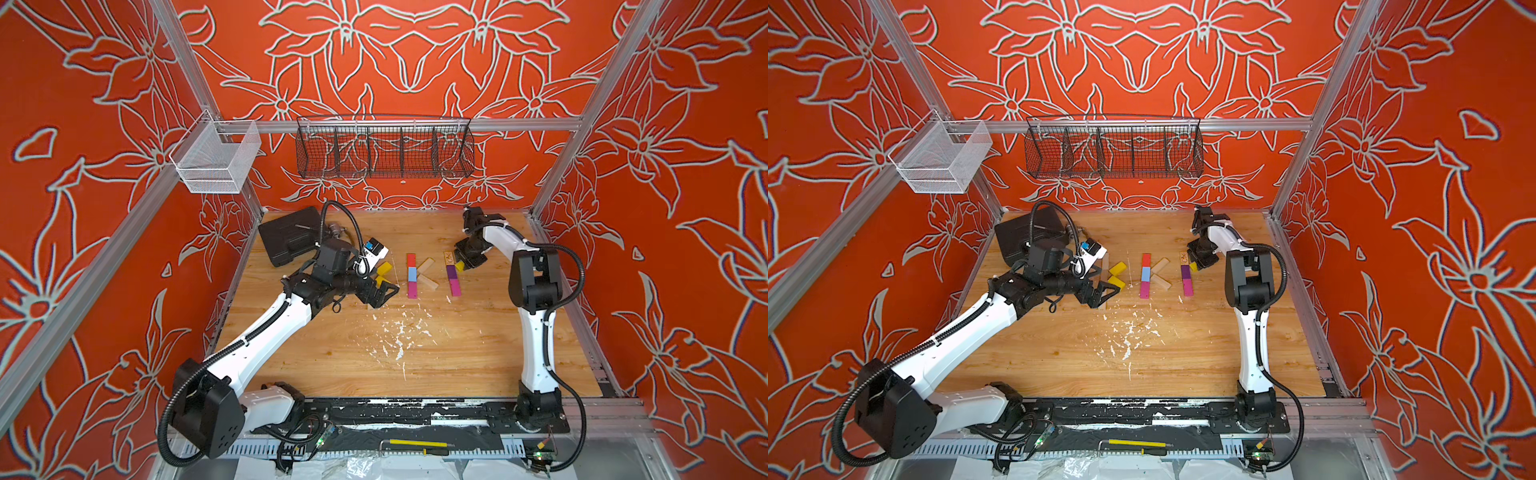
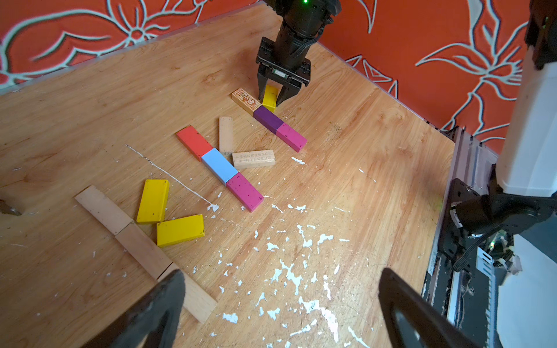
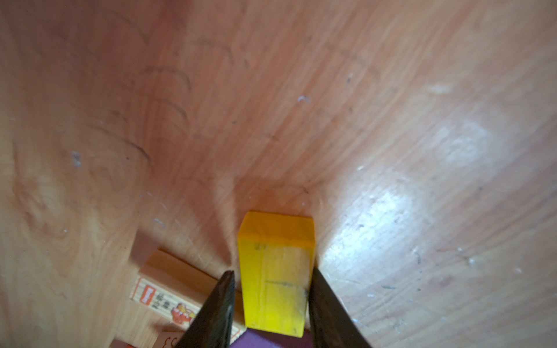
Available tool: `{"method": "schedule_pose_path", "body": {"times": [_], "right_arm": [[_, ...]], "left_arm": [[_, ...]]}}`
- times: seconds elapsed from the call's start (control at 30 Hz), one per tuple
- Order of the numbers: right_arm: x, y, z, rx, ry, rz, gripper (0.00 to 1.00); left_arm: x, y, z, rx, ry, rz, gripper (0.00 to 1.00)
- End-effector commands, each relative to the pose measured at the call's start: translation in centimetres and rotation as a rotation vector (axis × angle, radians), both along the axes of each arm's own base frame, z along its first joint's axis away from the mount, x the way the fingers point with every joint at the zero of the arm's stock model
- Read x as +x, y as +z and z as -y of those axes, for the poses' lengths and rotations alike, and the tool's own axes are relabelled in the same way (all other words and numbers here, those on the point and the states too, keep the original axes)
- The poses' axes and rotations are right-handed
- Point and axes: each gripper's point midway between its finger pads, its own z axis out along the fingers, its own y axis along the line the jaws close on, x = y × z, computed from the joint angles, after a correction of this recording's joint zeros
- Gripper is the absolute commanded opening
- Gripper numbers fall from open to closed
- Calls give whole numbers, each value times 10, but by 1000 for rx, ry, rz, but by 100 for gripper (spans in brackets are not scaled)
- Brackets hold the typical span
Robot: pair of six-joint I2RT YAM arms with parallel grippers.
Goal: Assemble the letter k with building blocks
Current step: Assemble the building block at the center of the board.
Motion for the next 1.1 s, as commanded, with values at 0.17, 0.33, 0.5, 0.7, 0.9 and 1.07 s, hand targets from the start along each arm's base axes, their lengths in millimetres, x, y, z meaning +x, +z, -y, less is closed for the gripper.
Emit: {"method": "schedule_pose_path", "body": {"times": [0.17,0.33,0.5,0.7,0.9,1.07], "right_arm": [[-4,27,3,-23,40,34,98],[-9,53,5,-19,56,92,98],[-19,95,13,-29,72,185,98],[-34,164,15,-38,170,385,96],[-65,247,-12,-5,467,784,91],[-121,293,-38,16,722,1070,90]], "left_arm": [[9,-1,-8,-1,39,1,97],[13,-5,-12,24,58,14,97],[24,-4,-25,28,114,42,97],[43,-6,-51,64,254,50,98],[67,-15,-108,171,457,-18,97],[69,-37,-163,384,482,-80,99]]}}
